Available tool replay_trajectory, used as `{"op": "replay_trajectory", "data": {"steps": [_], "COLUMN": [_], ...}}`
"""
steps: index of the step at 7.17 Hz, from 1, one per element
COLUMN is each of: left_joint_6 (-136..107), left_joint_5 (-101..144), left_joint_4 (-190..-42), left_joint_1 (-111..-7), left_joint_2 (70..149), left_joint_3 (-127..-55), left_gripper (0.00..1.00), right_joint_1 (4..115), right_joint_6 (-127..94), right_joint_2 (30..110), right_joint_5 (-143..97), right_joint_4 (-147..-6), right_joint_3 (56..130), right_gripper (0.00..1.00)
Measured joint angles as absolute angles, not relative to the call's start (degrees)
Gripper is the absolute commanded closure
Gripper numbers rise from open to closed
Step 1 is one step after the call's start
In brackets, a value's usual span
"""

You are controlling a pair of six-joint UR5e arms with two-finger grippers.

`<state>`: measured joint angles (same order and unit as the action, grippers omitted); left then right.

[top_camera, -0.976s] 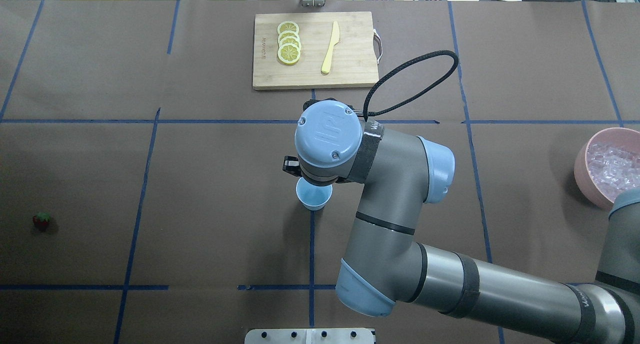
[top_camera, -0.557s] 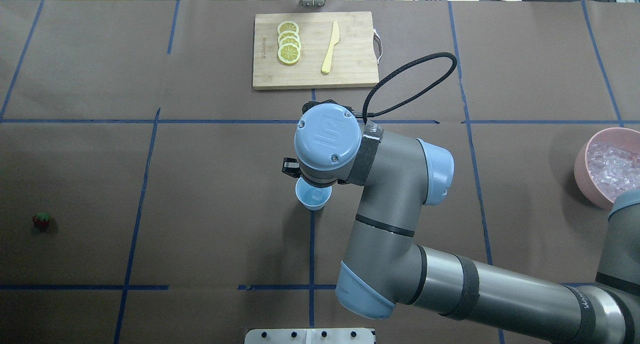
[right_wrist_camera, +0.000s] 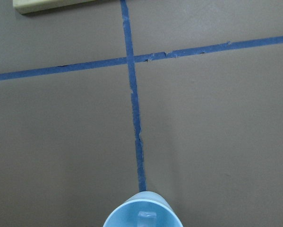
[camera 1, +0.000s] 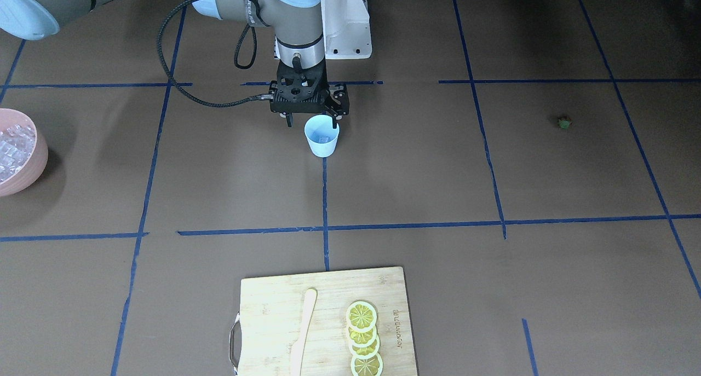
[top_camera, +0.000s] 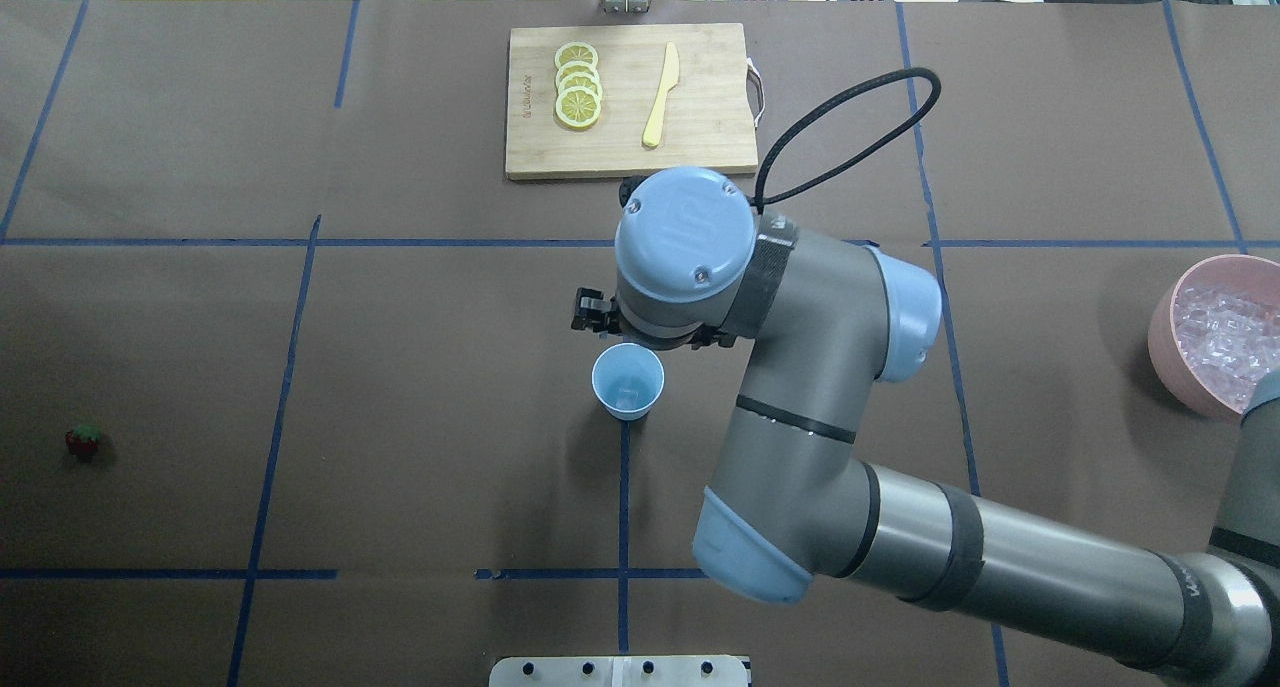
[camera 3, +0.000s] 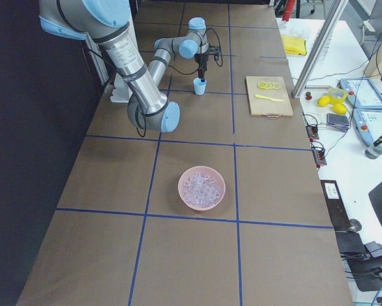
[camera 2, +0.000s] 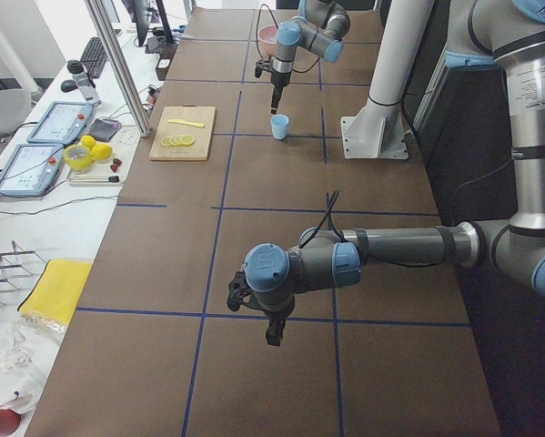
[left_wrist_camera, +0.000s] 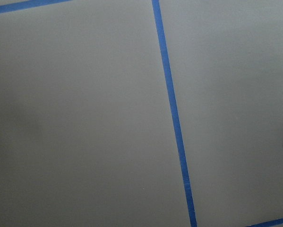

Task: Put ice and strawberries in cup
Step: 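Move the right gripper back over the pink bowl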

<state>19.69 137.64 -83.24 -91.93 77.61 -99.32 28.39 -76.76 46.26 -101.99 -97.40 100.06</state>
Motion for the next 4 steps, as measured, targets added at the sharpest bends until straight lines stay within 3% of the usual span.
{"op": "replay_trajectory", "data": {"steps": [4], "left_joint_6": [19.7], "left_joint_5": [137.6], "left_joint_4": [-83.1], "left_joint_1": [-91.9], "left_joint_2": [77.6], "left_joint_3": [-99.3], "left_gripper": [0.0], "right_joint_1": [43.3], "right_joint_6": [-50.6], "right_joint_2": [59.2], "right_joint_5": [-114.5], "right_joint_4": [-97.0], "right_joint_3": [106.7], "right_gripper": [0.01]}}
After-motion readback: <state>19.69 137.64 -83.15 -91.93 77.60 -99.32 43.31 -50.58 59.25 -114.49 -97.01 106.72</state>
